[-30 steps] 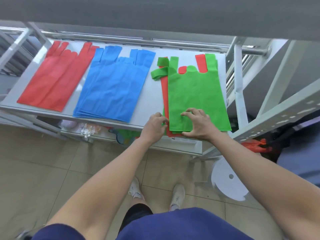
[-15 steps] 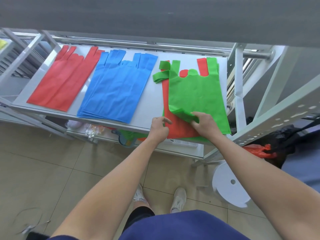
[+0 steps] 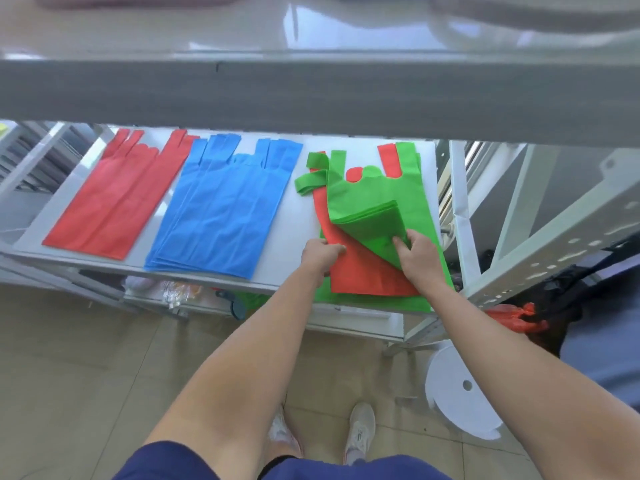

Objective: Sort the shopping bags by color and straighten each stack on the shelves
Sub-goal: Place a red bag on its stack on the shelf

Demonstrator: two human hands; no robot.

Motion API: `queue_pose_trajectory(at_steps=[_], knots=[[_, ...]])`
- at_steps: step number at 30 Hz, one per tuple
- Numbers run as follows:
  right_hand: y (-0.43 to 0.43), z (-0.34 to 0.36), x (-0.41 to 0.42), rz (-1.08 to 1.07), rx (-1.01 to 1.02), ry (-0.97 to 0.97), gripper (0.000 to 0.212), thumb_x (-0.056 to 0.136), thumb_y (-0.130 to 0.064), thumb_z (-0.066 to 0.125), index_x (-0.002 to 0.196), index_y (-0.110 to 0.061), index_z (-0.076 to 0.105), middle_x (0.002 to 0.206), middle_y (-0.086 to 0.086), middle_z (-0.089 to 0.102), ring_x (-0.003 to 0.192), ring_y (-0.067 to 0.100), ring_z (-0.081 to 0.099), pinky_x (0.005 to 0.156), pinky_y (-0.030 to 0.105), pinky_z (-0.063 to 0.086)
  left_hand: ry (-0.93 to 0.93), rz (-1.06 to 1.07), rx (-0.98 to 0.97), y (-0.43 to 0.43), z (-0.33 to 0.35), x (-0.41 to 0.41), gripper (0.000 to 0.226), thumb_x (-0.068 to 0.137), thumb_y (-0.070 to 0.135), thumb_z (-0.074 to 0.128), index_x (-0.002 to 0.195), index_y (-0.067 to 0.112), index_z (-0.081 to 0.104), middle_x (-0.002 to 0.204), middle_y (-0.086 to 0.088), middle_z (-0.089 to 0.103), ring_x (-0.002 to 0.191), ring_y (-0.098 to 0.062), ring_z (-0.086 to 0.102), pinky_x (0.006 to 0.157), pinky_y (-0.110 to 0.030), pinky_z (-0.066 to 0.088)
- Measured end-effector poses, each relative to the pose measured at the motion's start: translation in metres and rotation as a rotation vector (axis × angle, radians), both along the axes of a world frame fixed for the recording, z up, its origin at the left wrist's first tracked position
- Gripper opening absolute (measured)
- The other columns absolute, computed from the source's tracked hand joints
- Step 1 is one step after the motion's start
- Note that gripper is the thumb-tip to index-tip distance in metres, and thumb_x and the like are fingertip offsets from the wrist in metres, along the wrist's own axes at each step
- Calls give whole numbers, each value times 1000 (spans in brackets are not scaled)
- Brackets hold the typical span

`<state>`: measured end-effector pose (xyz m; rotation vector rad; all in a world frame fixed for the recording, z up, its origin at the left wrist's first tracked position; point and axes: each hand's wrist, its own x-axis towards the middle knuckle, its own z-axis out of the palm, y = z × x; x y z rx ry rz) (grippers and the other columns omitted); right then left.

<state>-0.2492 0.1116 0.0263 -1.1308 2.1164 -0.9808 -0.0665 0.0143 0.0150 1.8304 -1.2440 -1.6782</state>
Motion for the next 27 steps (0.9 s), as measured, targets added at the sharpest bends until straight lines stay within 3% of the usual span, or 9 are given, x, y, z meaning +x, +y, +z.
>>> queue_pose_trajectory(at_steps=[4,6,9,13,19,22,24,26,27], knots=[[1,18,-1,-81,-170,110,25,108,-20,51,115,-1,67,82,16,70,69,32,63,68,49,52,346,121,-114,-32,77,23,36,76,31,73,103,8,69,97,-9,67,86,-26,66,71,-35,57],[4,22,-1,-23,-207,153,20,109,-21,49,105,-10,66,65,5,61,52,21,53,51,40,45,602,209,-134,-43,109,54,25,87,23,65,105,6,70,95,-11,67,83,-25,67,71,-34,56],[13,21,15,152,-205,357,20,108,-13,50,109,-10,69,62,3,62,50,23,59,44,30,41,825,284,-222,-56,145,96,16,94,18,53,97,15,69,90,-5,68,82,-21,69,73,-32,55],[27,-15,46,477,8,529,44,101,4,47,134,-20,65,91,9,77,70,21,73,64,35,63,973,318,-266,-66,171,121,20,93,17,54,109,11,64,95,-7,68,87,-24,70,78,-34,57],[43,-18,51,613,111,572,61,82,13,44,131,-16,65,134,8,69,135,30,57,104,49,54,1079,424,-317,-74,177,152,25,92,14,53,115,6,61,104,-11,66,100,-32,67,93,-39,52],[43,-12,45,695,201,502,76,76,17,39,140,-18,62,150,1,57,143,24,47,115,46,45,1080,459,-324,-64,175,159,25,96,14,48,108,5,68,101,-11,70,99,-31,69,90,-37,55],[35,-3,42,632,235,362,66,84,15,41,135,-19,65,141,8,64,109,18,68,92,37,59,1060,443,-314,-53,174,157,27,96,14,48,109,5,69,102,-11,71,98,-30,70,88,-35,56],[24,13,51,520,206,107,41,98,1,46,127,-18,68,125,10,72,65,14,65,63,32,58,1022,422,-298,-40,173,150,28,96,15,47,105,7,72,101,-10,73,95,-29,71,87,-34,57],[17,21,59,457,203,-119,30,103,-9,48,124,-17,68,121,10,75,69,18,68,67,35,60,1021,410,-288,-35,173,146,28,96,15,47,102,7,73,100,-10,74,95,-29,71,88,-35,56]])
